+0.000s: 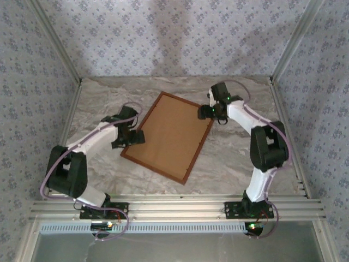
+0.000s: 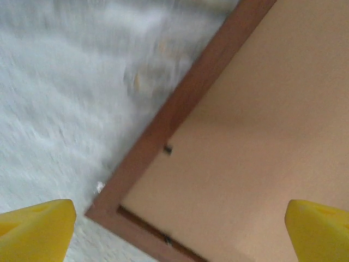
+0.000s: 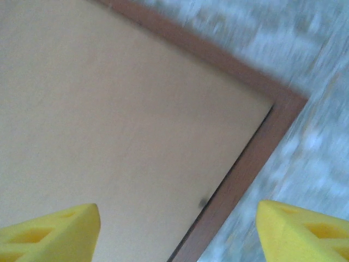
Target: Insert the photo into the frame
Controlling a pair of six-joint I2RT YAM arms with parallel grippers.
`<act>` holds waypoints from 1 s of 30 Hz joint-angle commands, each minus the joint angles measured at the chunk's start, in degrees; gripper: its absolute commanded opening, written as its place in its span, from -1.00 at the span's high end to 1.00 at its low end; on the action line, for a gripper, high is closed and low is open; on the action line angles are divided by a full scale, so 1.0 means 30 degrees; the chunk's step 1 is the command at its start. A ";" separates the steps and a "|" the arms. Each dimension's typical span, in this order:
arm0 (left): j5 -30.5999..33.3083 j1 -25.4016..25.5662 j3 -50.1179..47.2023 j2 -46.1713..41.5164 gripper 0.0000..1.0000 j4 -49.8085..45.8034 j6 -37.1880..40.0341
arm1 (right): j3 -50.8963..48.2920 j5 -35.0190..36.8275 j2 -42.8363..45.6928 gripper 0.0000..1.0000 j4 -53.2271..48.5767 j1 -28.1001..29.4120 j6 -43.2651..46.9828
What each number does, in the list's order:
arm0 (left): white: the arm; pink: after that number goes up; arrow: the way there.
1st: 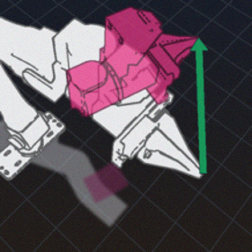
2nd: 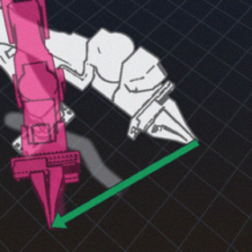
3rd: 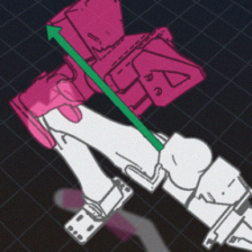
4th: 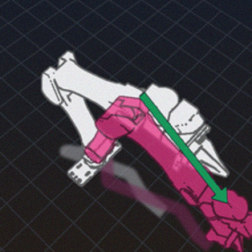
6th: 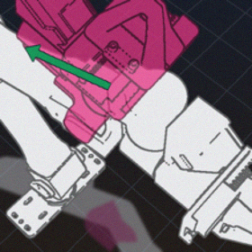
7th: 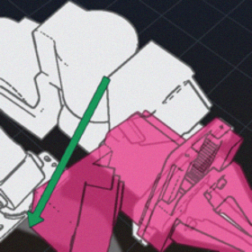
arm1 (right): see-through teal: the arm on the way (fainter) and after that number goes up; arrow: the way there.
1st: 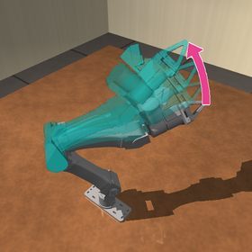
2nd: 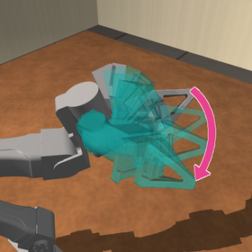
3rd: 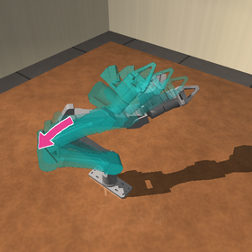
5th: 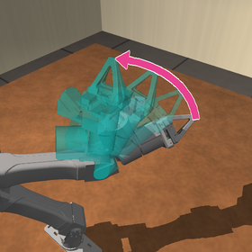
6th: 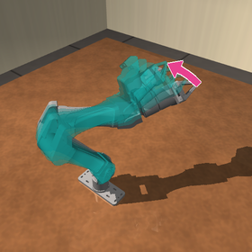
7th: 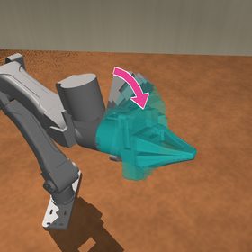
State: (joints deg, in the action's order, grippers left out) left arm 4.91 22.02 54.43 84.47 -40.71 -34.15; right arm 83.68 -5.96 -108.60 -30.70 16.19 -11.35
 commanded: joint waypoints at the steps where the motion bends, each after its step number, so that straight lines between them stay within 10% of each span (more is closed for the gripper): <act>1: -0.1778 0.0069 -0.2220 -0.2118 -0.97 0.0477 -0.3522 | 0.3029 0.1200 -0.2542 -0.71 -0.1896 -0.0356 0.3133; 13: -0.1908 0.0218 -0.4610 -0.2761 -0.97 0.5115 -0.6119 | 1.1045 -0.2619 -0.9180 -0.76 -0.4767 -0.1851 0.5166; 30: -0.1525 0.0132 -0.0733 0.2293 -0.97 0.7774 -0.3183 | 0.0777 -0.3913 -0.2617 -0.42 -0.2720 -0.2782 0.2959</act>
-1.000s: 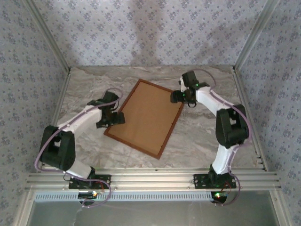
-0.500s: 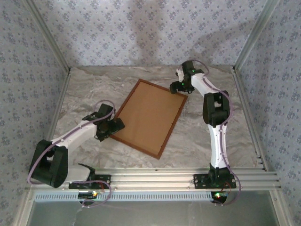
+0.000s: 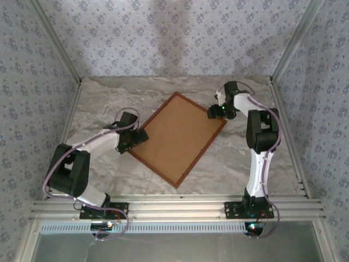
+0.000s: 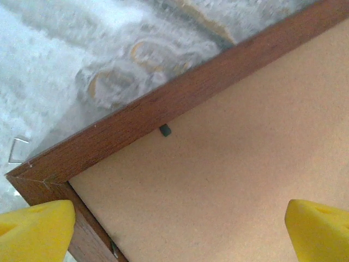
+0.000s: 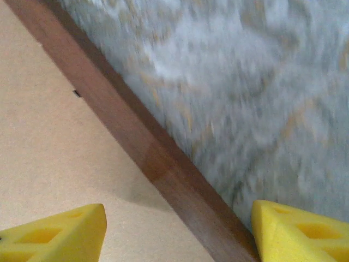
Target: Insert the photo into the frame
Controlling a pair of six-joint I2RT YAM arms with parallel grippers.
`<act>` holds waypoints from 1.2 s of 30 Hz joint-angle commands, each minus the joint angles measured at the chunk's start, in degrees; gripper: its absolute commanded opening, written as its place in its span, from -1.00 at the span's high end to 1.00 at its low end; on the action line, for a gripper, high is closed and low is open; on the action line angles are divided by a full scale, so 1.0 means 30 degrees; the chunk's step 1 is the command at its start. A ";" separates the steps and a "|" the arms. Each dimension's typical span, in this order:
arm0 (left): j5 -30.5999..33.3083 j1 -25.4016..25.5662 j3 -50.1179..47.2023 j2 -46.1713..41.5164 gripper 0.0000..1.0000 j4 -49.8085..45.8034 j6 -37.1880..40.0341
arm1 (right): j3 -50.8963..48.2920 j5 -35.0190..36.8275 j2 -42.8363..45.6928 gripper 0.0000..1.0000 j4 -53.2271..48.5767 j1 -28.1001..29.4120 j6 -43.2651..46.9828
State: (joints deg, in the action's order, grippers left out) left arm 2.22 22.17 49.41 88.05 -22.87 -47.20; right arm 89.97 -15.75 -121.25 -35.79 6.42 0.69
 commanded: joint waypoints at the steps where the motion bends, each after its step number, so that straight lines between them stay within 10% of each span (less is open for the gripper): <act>1: -0.0419 0.0050 0.1318 0.1556 -0.97 0.1978 0.1428 | -0.2145 -0.0408 0.2245 -0.42 -0.0996 0.0470 -0.1350; 13: 0.0235 -0.0008 0.5646 0.6087 -0.97 0.4278 0.2455 | -1.0294 0.1786 0.8847 -0.39 -0.0895 0.0776 -0.4690; 23: 0.0003 -0.0532 1.0503 0.6427 -0.97 0.0199 0.5719 | -0.7912 0.3884 0.8810 -0.30 -0.2077 0.0662 -0.3421; 36: 0.0422 -0.1327 0.2429 0.0274 -0.97 -0.0597 0.3595 | -0.3843 0.3599 0.3910 -0.45 0.0098 0.0377 -0.1909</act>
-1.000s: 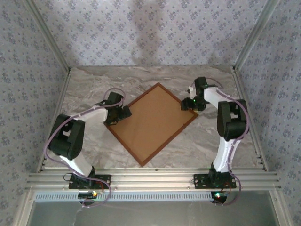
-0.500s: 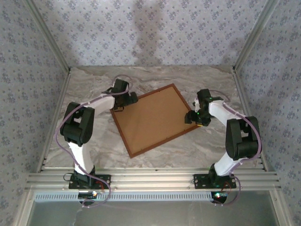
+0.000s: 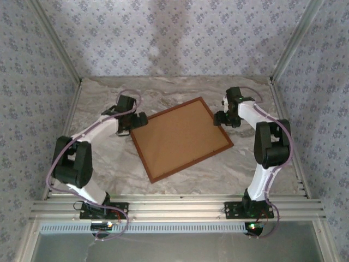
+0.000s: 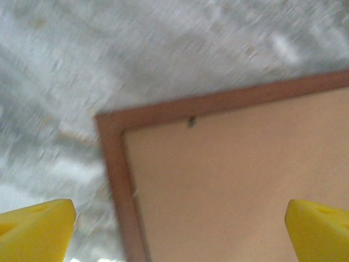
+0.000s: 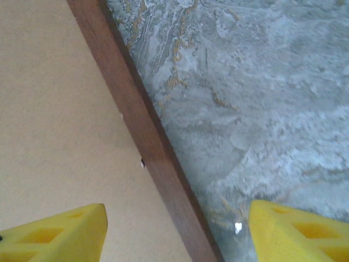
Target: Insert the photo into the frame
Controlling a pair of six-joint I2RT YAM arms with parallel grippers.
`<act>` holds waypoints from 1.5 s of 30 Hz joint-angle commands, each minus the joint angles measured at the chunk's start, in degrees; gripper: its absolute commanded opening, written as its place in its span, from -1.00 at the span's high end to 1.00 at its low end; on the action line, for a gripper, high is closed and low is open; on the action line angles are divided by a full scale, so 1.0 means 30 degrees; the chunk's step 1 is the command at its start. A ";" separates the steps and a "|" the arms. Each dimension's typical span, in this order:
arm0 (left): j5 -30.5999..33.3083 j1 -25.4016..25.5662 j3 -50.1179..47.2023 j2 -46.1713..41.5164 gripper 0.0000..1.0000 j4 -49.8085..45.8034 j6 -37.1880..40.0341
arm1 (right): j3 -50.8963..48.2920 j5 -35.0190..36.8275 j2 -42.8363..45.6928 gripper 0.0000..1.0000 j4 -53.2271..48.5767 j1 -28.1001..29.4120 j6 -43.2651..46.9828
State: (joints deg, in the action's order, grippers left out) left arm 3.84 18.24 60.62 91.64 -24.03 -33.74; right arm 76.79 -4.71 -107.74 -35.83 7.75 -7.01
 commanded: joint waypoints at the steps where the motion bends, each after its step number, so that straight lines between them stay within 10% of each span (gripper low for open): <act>1: -0.0337 -0.0015 -0.1870 -0.1180 -0.97 0.0226 -0.1182 | 0.0477 -0.0205 -0.0700 -0.47 0.0229 -0.0043 0.0848; 27: -0.3967 0.0922 0.1510 0.4058 -0.96 0.3778 -0.0883 | -0.8133 -0.3371 0.7123 -0.36 -0.0610 0.0727 -0.2038; 45: 0.1138 0.0790 0.1218 0.2453 -0.66 -0.1205 0.2916 | 0.1816 -0.1234 -0.0260 -0.23 -0.1953 -0.1609 0.0612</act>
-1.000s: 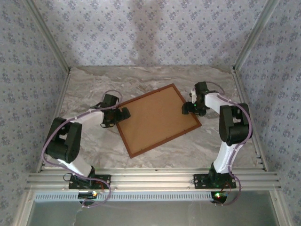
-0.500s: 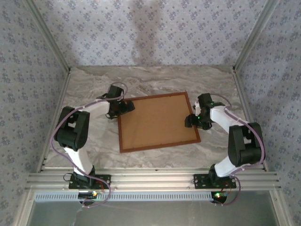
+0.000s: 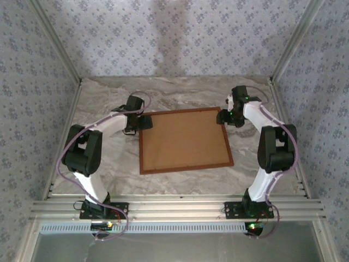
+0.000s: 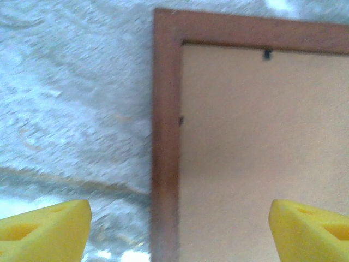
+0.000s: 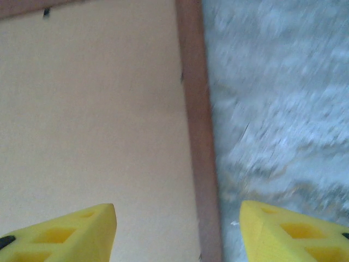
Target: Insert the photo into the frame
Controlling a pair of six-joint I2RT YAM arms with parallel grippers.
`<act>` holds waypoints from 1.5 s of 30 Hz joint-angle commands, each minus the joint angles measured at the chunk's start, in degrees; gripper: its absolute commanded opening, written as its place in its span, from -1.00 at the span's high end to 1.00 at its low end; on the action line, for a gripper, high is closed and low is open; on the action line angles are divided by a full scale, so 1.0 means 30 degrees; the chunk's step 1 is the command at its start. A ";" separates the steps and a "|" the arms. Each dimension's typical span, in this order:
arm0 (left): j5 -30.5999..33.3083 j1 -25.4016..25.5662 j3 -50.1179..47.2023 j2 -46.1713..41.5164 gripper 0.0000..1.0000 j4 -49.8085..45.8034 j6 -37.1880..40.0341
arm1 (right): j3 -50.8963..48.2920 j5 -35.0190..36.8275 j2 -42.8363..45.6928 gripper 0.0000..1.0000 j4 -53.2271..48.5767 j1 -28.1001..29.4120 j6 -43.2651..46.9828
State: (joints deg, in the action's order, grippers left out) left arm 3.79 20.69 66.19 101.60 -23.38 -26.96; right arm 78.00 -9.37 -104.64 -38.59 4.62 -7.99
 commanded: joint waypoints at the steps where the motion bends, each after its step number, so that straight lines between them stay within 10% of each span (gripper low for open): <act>1: 0.1050 -0.0038 -0.0951 -0.0957 -0.60 -0.1390 0.0602 | 0.2141 0.0306 -0.1962 -0.21 -0.1271 -0.0751 0.1083; 45: -0.0443 0.0838 -0.0836 0.0849 0.48 -0.1788 0.1266 | 0.8080 0.2316 -0.8606 -0.11 -0.4691 0.0886 0.1863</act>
State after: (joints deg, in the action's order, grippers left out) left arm 2.22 22.70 62.98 102.45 -27.22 -24.43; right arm 101.58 -2.63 -126.87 -49.12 5.48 -3.70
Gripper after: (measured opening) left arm 0.266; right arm 0.556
